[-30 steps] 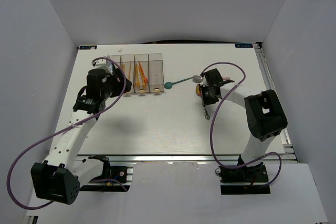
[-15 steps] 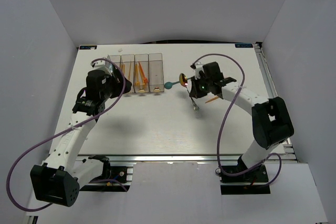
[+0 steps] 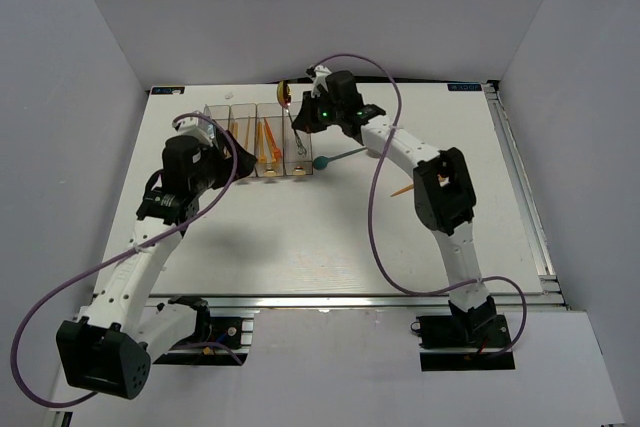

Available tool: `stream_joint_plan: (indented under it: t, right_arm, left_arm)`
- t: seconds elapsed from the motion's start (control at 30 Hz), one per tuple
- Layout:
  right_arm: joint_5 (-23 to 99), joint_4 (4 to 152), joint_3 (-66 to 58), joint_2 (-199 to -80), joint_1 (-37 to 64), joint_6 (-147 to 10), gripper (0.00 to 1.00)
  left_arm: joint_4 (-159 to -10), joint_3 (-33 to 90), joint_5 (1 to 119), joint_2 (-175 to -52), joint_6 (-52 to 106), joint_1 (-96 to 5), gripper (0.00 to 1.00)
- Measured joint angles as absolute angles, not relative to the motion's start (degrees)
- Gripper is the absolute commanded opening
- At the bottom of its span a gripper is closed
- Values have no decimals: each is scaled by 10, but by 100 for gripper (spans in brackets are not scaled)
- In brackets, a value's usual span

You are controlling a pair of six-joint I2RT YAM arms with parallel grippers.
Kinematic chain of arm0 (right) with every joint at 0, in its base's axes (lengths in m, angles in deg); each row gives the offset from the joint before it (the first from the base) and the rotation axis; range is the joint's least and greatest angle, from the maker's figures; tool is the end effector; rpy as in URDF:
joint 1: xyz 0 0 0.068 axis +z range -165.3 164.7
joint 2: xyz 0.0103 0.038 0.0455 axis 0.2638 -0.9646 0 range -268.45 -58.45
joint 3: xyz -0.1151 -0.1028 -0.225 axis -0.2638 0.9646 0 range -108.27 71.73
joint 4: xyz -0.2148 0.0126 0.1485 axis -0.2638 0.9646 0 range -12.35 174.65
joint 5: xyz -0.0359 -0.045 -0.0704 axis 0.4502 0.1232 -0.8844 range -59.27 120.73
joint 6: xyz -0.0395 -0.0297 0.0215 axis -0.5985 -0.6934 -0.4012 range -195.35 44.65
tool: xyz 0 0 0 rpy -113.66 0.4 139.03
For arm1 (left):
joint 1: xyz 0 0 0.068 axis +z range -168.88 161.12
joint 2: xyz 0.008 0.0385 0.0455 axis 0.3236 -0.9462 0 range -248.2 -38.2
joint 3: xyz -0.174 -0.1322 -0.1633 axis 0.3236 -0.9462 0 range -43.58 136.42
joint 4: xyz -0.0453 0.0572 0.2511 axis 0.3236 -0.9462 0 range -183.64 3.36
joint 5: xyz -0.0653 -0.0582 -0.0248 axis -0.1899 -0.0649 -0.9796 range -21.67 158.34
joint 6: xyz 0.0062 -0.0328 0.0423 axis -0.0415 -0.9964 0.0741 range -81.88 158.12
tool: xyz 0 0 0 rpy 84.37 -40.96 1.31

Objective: Sort the eating utensils into containers

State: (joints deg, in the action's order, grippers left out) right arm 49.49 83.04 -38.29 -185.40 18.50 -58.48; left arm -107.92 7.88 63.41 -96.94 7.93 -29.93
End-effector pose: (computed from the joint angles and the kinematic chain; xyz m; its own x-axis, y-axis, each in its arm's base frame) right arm 0.4342 0.3044 0.2697 -0.5266 -0.0220 -0.8498 -0.6491 0.6559 0.3853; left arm 0.2249 -0.0471 0.3153 -0.5388 -0.4053 -0.7385 -0.0070 0.8788 -0.4772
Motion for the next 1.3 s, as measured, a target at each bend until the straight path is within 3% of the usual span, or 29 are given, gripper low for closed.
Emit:
stream_joint_plan:
  t: [0.13,0.23,0.37,0.6,0.63,0.67,0.7,0.8,0.93,1.03,1.13,1.3]
  right_arm:
    - [475,834,-415,-1910,189,-569,1]
    - [464,835,-417,-1927,188,-561,13]
    - [458,831,-418,-1937,188,-561,41]
    - [459,816,-431,-1939,187,-579,68]
    - [463,813,-430,-1938,185,-582,73]
    - [471,812,-430,-1938,184,-590,86]
    - [482,810,-427,-1935,182,-598,89]
    - [581,802,-388,-1903,165,-666,89]
    - [816,810,-307,-1815,97,-790,89]
    - [926,992,-333,-1773,15,-1034,89]
    - [902,1208,-374,-1764,-57,-1348,89]
    - [767,1378,-241,-1705,-108,-1652,88]
  left_arm:
    - [-1081,64,634,-942,72,-299,98]
    - [-1080,60,634,-933,70,-299,98]
    - [-1080,60,632,-937,70,-299,98]
    - [-1074,60,621,-958,69,-299,98]
    - [-1073,60,619,-959,69,-299,98]
    - [-1071,60,617,-959,68,-299,98]
    - [-1070,60,616,-960,67,-299,98]
    - [-1057,55,614,-960,61,-299,98]
    - [-1036,33,610,-962,43,-299,98]
    - [-1014,10,595,-967,35,-299,98]
    - [-999,0,572,-979,30,-299,98]
    - [-960,-2,537,-989,25,-299,98]
